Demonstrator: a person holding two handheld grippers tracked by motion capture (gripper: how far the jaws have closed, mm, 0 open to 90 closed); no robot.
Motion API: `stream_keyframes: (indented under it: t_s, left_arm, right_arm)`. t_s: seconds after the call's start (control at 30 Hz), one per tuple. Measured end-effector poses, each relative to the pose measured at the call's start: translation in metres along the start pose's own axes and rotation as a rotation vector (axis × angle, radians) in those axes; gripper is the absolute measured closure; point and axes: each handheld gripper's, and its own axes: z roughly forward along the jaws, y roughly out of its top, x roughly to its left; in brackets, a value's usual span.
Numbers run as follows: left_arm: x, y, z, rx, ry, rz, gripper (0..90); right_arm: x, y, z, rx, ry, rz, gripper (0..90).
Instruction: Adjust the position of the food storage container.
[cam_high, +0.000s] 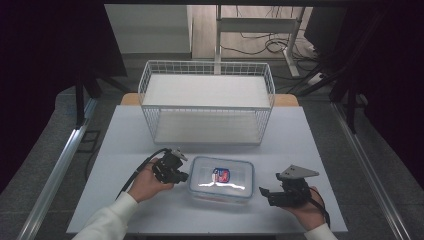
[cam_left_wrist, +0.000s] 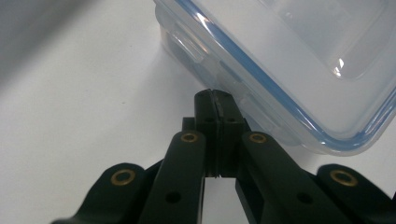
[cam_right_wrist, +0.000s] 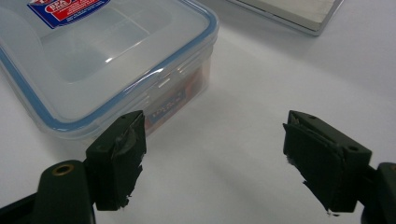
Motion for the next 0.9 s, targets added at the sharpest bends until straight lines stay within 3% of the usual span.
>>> stream_keyframes:
  t_s: [0.13,0.2,0.23,0.27,0.3,0.37,0.47,0.57,0.73,0.9]
  left_arm:
    - [0.007,-0.002,-0.006,-0.028,0.044,-0.026,89.5]
    - [0.010,-0.007,-0.013,-0.071,0.033,-0.058,86.8]
    - [0.011,-0.013,-0.019,-0.126,0.036,-0.093,84.5]
    - [0.011,-0.013,-0.019,-0.126,0.036,-0.093,78.8]
    - [0.011,-0.016,-0.022,-0.152,0.051,-0.114,78.8]
    - [0.009,-0.023,-0.028,-0.200,0.093,-0.139,65.5]
    - [0.008,-0.032,-0.035,-0.261,0.085,-0.183,46.5]
    - [0.009,-0.036,-0.041,-0.289,0.102,-0.223,30.6]
    - [0.013,-0.045,-0.048,-0.319,0.037,-0.278,22.8]
    - [0.013,-0.047,-0.050,-0.340,0.015,-0.278,22.0]
  right_arm:
    - [-0.001,0.000,-0.001,-0.008,-0.006,0.010,20.8]
    - [-0.001,0.000,-0.002,-0.012,-0.008,0.011,20.8]
    - [-0.001,0.000,-0.002,-0.013,-0.008,0.013,20.8]
    - [-0.001,0.000,-0.002,-0.013,-0.008,0.013,20.8]
    - [-0.002,0.000,-0.002,-0.014,-0.009,0.016,20.8]
    - [-0.002,0.000,-0.002,-0.021,-0.009,0.028,20.8]
    - [-0.002,0.001,-0.003,-0.037,-0.003,0.048,20.8]
    - [-0.001,0.001,-0.004,-0.051,-0.004,0.072,21.1]
    - [-0.002,0.001,-0.005,-0.065,0.010,0.080,21.1]
    - [-0.002,0.000,-0.004,-0.055,0.006,0.062,21.1]
